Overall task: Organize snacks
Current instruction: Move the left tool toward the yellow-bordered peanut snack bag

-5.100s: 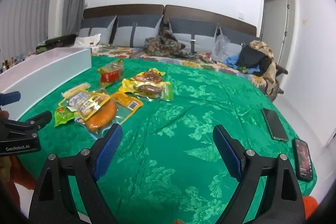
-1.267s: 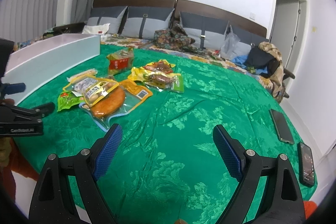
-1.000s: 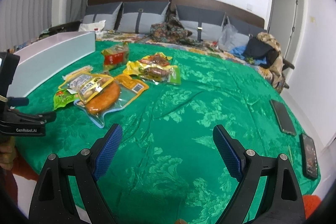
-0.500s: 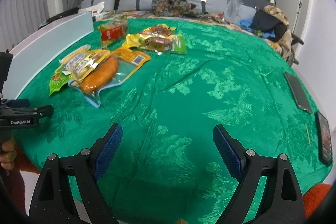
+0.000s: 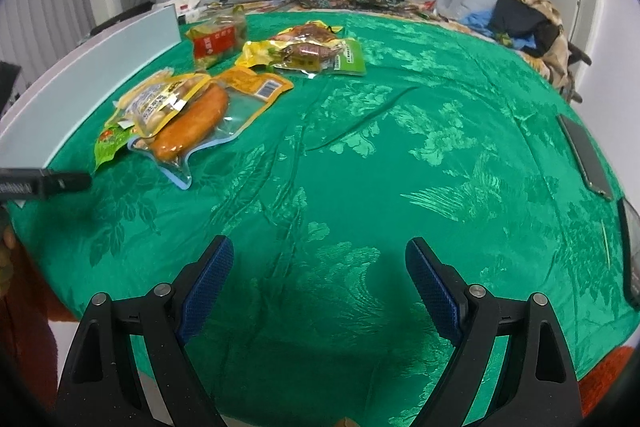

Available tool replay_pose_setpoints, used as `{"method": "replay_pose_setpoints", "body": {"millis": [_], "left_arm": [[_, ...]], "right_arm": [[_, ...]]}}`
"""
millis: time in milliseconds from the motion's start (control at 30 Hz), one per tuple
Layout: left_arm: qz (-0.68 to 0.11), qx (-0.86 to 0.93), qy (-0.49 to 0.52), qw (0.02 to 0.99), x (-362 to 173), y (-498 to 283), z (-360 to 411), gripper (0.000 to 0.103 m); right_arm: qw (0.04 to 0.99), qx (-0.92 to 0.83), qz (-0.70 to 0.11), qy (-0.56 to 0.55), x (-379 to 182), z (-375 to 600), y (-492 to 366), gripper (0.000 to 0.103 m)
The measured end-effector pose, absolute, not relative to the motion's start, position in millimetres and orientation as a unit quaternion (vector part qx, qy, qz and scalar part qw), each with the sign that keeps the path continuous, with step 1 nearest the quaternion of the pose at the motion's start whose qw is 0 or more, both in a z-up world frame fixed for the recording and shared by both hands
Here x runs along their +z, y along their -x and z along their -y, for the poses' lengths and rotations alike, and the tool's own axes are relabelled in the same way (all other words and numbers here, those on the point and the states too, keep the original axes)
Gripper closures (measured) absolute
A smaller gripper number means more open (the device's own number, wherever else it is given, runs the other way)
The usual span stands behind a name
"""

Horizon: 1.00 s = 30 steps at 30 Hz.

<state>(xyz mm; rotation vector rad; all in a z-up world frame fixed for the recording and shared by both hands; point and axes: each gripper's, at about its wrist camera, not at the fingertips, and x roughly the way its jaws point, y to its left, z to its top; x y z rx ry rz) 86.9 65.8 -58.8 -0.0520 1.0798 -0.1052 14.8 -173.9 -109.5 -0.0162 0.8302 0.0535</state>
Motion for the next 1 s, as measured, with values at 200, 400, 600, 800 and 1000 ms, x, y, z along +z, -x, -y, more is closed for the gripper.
{"method": "replay_pose_setpoints", "body": {"millis": [200,400,600,800,1000], "left_arm": [[-0.519,-0.063,0.062,0.850,-37,-124,-56,0.000],[-0.520,-0.036,0.105,0.847,-31,-169,-36,0.000],[-0.515,-0.002,0.045,0.856,-44,-187,-9,0.000],[-0.514,0.018,0.039,0.857,-62,-184,-32,0.000],[-0.518,0.028,0.030,0.854,-64,-181,-62,0.000]], "right_arm": [[0.912,0.024,-0.410,-0.004,-111,178,-17,0.013],[0.913,0.026,-0.408,-0.008,-108,181,-17,0.013],[0.912,0.027,-0.408,-0.013,-107,183,-17,0.013],[0.913,0.029,-0.407,-0.019,-106,186,-16,0.013],[0.912,0.030,-0.408,-0.033,-106,191,-19,0.013]]}}
